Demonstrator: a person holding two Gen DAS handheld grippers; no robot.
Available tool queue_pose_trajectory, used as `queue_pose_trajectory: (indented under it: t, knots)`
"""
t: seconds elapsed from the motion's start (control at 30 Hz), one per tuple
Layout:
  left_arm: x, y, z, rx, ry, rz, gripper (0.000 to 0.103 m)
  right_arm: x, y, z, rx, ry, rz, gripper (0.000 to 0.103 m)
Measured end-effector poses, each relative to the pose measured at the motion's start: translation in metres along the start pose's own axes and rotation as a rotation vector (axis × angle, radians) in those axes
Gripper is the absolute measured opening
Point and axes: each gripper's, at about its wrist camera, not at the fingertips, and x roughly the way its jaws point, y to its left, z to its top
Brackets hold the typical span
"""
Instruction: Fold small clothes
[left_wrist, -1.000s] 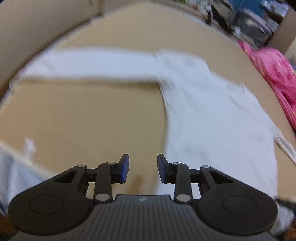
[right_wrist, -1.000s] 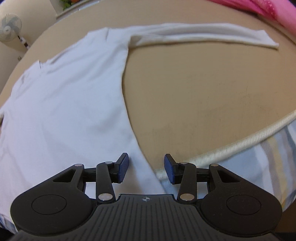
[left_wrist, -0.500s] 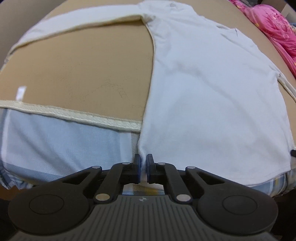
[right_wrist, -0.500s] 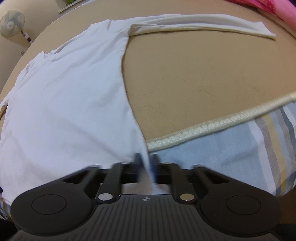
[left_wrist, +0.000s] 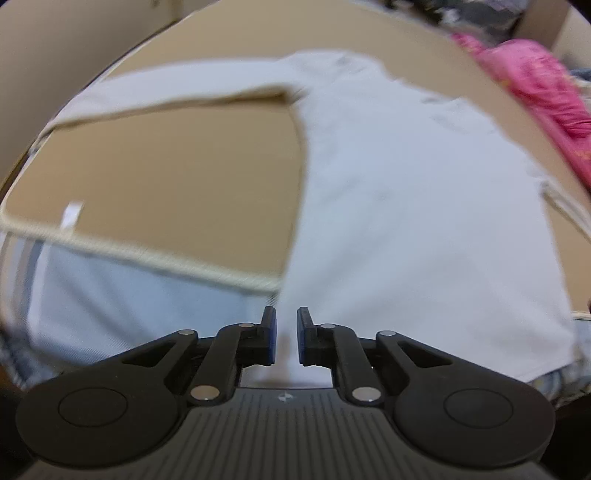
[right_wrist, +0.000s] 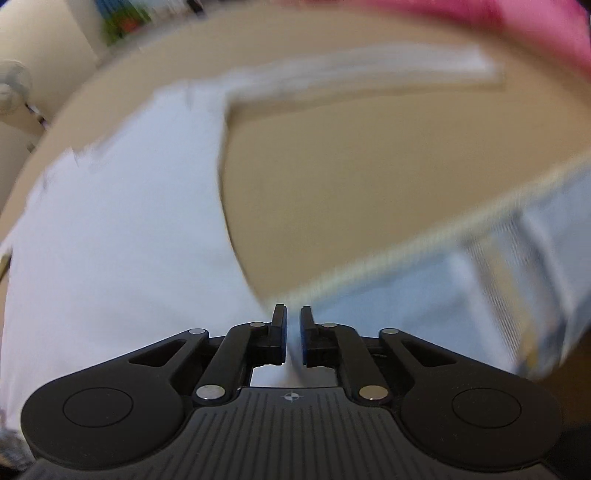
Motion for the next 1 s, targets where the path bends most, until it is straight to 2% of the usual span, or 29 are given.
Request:
queue_pose_trajectory:
  t: [0.07,0.1,0.17,0.2,0.23,0.27,0.33,0.4,0.47,0.57,0.63,0.73,0.83,0.9,1.0]
  knots:
    - [0.005,-0.008,0.001,0.02,0.013,-0.036,0.014,-0.003,0.01,0.0,-0.04,-0.029,0.055,0.028]
    - [0.012,-0.012,0.0,0.028,0.038,-0.045,0.015,0.003,0.015,-0.002,-0.059,0.002,0.083,0.034]
    - [0.034,-0.018,-0.003,0.046,0.125,-0.036,0.017,0.028,0.021,-0.008,-0.097,0.141,0.083,0.042]
    - [0.045,-0.021,-0.005,0.059,0.173,-0.017,0.017,0.043,0.023,-0.014,-0.115,0.226,0.039,0.042]
    - [0.053,-0.022,-0.006,0.064,0.203,0.007,0.017,0.048,0.026,-0.018,-0.122,0.24,0.014,0.042]
    - [0.053,-0.023,-0.004,0.059,0.192,0.016,0.017,0.047,0.029,-0.017,-0.126,0.217,0.008,0.042]
    - [0.042,-0.027,0.0,0.067,0.125,0.001,0.019,0.036,0.035,-0.009,-0.128,0.15,0.054,0.042]
    - [0.031,-0.032,0.004,0.076,0.053,-0.013,0.027,0.026,0.038,-0.003,-0.126,0.082,0.095,0.042]
    - [0.026,-0.037,0.008,0.089,0.0,-0.003,0.034,0.025,0.043,-0.002,-0.126,0.06,0.095,0.042]
    - [0.024,-0.049,0.014,0.131,-0.079,0.041,0.034,0.023,0.049,-0.004,-0.13,0.02,0.083,0.042]
    - [0.021,-0.055,0.018,0.155,-0.136,0.063,0.035,0.016,0.053,0.001,-0.141,-0.062,0.086,0.042]
    - [0.01,-0.06,0.022,0.168,-0.231,0.078,0.046,-0.012,0.062,0.009,-0.147,-0.244,0.146,0.042]
    - [-0.004,-0.068,0.025,0.18,-0.338,0.093,0.048,-0.037,0.076,0.029,-0.183,-0.378,0.177,0.043]
    - [-0.016,-0.072,0.025,0.184,-0.392,0.104,0.049,-0.056,0.076,0.047,-0.216,-0.455,0.194,0.051]
    - [-0.02,-0.075,0.027,0.193,-0.453,0.126,0.062,-0.07,0.072,0.07,-0.294,-0.542,0.189,0.064]
